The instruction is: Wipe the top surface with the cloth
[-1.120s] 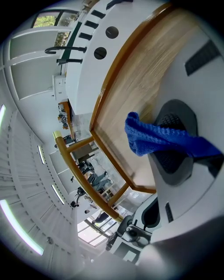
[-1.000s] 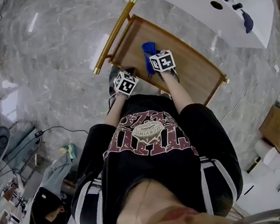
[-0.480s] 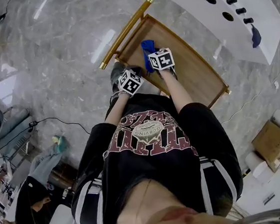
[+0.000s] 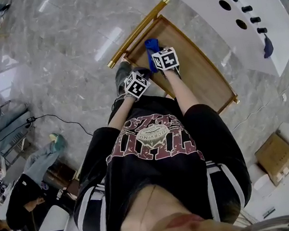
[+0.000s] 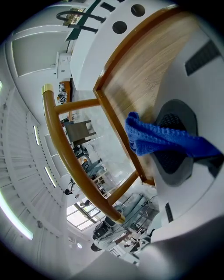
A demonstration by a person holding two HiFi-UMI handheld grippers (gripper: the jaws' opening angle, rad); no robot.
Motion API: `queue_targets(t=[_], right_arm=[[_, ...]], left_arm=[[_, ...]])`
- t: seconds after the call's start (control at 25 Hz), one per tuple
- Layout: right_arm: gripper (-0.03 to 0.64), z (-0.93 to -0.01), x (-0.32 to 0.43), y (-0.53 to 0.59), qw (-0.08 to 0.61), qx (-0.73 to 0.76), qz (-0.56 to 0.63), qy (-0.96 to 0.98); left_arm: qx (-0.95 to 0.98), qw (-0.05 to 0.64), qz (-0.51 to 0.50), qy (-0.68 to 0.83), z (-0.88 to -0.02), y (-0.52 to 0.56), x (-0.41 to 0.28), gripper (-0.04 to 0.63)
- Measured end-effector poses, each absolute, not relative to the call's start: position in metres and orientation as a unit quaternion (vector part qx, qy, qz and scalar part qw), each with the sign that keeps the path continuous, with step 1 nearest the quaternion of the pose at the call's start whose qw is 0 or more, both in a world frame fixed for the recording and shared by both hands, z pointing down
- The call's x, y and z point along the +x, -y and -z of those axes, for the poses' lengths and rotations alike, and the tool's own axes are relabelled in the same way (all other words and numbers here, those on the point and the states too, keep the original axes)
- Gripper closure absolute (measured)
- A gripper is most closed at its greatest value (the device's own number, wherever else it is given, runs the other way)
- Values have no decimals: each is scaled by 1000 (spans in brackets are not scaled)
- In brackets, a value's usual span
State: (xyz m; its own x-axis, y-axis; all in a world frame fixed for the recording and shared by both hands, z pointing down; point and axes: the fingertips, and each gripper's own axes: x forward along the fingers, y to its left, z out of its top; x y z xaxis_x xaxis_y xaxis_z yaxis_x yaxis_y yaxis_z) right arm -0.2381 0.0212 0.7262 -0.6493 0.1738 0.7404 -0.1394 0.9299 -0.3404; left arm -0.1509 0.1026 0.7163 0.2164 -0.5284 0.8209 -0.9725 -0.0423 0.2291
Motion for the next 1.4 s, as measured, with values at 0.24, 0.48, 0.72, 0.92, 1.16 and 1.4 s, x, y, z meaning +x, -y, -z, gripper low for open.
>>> queue_targets(t=[0.24, 0.48, 0.72, 0.92, 1.16, 1.4], right_arm=[[558, -726, -256, -28, 418, -26, -167, 893], [558, -725, -273, -40, 418, -35, -138, 897], [558, -725, -280, -49, 421, -42, -126, 897], [558, -725, -282, -65, 426, -54, -132, 893], [558, -725, -280, -92, 432, -82, -127, 889], [558, -725, -277, -109, 434, -103, -113, 888]], left_arm=[[649, 417, -252, 584, -713, -117, -166, 549], [626, 425, -245, 606, -715, -135, -183, 549], [608, 435, -236, 621, -717, -144, -190, 549], [599, 434, -232, 632, -716, -148, -197, 549], [588, 439, -237, 636, -717, -156, -206, 549], [581, 441, -238, 641, -716, -156, -209, 549]])
